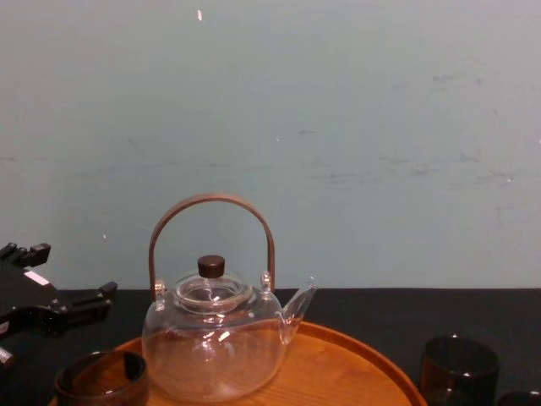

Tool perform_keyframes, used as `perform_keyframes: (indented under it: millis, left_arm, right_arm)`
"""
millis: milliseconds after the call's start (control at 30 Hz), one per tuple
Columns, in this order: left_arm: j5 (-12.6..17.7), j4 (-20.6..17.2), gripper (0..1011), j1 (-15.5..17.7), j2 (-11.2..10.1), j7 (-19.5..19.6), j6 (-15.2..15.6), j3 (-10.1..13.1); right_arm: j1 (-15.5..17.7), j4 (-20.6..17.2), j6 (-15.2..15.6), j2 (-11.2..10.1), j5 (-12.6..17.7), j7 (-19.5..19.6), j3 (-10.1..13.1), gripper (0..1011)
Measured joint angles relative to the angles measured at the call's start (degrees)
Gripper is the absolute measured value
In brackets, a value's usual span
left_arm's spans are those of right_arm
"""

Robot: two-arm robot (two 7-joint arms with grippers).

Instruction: Pick up the glass from the table and place it on the tray.

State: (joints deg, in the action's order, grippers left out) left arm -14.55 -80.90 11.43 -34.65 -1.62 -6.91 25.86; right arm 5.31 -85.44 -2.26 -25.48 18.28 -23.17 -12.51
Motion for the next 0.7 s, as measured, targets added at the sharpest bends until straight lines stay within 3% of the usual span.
perform_keyframes:
  millis: [700]
  left_arm:
    - [0.0, 0.0, 1001, 0.0, 0.0, 0.0, 0.0, 0.0]
  right_arm:
    - [0.0, 0.0, -0.2, -0.2, 0.5, -0.4, 0.0, 905]
